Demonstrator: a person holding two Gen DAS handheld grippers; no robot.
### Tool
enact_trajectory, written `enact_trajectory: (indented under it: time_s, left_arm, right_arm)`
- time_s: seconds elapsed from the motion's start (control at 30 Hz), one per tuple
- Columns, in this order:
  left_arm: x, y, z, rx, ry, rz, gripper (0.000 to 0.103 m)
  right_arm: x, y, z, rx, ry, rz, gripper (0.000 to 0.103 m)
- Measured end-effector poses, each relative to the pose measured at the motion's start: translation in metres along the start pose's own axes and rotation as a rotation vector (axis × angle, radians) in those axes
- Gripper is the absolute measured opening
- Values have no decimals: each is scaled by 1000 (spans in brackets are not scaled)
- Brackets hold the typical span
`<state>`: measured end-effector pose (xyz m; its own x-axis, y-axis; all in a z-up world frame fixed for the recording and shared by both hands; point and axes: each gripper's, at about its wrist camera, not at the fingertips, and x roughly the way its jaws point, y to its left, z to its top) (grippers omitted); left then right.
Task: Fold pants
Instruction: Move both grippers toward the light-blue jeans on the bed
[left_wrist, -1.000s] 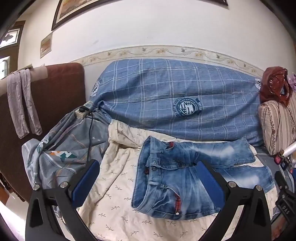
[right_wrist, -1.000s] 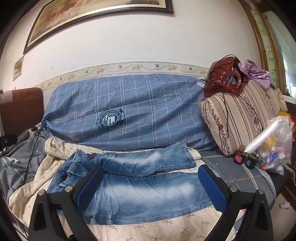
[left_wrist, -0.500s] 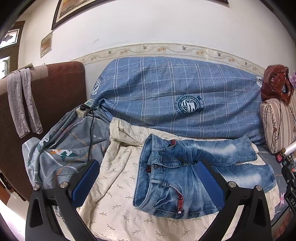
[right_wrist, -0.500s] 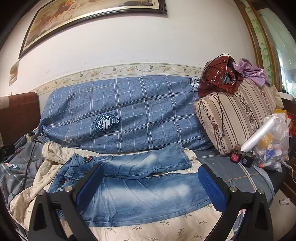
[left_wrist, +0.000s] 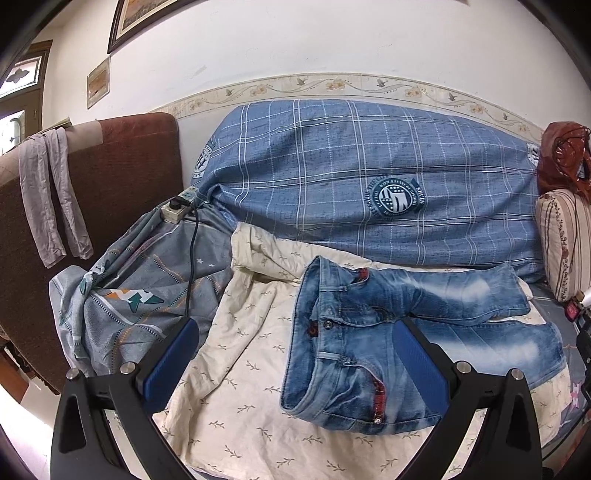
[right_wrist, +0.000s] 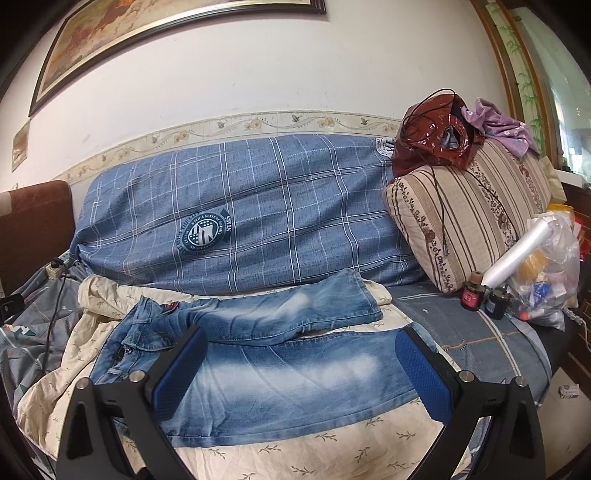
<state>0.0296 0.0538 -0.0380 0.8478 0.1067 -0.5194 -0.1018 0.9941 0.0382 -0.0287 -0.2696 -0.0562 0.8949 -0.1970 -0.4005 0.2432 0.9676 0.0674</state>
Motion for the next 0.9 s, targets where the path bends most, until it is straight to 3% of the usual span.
enact_trajectory:
  time_s: [0.33, 0.9]
  left_arm:
    - [9, 19, 1, -29, 4, 24, 103]
    - [8, 83, 5, -132, -33, 123, 103]
  right_arm:
    - [9, 8, 0, -12, 17, 8, 103]
    - [12, 59, 6, -89, 10, 66, 103]
